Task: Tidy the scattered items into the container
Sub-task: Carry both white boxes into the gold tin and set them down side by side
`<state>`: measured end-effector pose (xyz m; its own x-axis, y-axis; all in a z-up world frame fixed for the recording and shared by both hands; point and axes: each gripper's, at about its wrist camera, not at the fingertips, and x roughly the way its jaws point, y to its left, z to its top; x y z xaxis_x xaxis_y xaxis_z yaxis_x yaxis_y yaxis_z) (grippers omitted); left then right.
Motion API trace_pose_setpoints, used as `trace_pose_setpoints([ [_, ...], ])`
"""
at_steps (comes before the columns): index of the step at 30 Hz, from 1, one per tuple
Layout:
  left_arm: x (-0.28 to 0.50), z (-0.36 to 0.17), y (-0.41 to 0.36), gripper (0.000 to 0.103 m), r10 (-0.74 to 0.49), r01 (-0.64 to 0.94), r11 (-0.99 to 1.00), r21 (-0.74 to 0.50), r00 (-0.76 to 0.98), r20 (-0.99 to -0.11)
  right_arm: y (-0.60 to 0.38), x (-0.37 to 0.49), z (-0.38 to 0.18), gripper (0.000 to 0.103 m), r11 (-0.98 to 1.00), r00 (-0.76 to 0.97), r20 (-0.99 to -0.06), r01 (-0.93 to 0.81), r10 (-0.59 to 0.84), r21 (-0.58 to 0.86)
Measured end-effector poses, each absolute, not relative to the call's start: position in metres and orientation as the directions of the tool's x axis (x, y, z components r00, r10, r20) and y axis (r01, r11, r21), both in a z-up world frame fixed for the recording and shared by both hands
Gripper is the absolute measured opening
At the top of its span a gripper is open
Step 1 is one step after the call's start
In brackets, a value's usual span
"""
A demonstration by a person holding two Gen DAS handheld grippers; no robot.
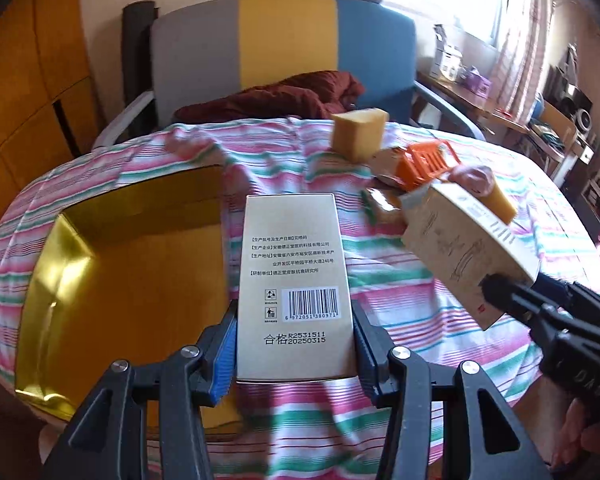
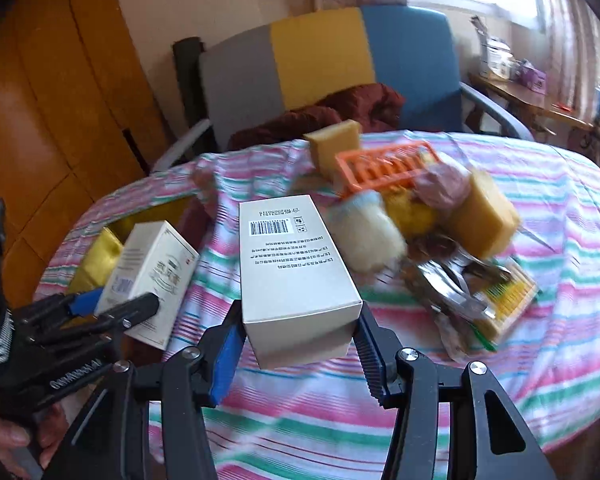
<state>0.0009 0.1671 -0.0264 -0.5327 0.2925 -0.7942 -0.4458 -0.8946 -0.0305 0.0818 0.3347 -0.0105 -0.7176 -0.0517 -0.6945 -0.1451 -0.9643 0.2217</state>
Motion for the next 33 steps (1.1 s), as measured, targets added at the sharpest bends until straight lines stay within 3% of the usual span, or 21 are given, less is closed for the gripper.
trace_pose_setpoints([
  [12,-0.058,-0.026,0.079,0.050,0.175,-0.282,-0.959,-0.020,-0.536,-0.826,0.229,-0.017,0.000,0.053,-0.967,-0.666,-0.715,0.042,-0.214,0.250],
  [21,-0.141,-0.057,0.015,0.051,0.065,-0.191,-0.981,0.033,-0.483,-0.873,0.166,-0.103,-0.029,0.053,-0.968,-0.574,-0.787,0.040,-0.226,0.249],
  [25,-0.179,-0.077,0.004,0.051,0.031,-0.191,-0.980,0.062,-0.449,-0.893,0.141,-0.138,-0.051,0.057,-0.971,-0.541,-0.816,0.006,-0.204,0.239],
  [28,-0.199,-0.089,-0.004,0.052,0.036,-0.187,-0.981,0.043,-0.400,-0.916,0.134,-0.149,-0.066,0.069,-0.953,-0.474,-0.839,0.000,-0.266,0.302],
  [33,-0.197,-0.076,-0.019,0.052,0.093,-0.200,-0.980,-0.013,-0.398,-0.913,0.150,-0.134,-0.062,0.069,-0.919,-0.505,-0.794,-0.003,-0.339,0.394],
])
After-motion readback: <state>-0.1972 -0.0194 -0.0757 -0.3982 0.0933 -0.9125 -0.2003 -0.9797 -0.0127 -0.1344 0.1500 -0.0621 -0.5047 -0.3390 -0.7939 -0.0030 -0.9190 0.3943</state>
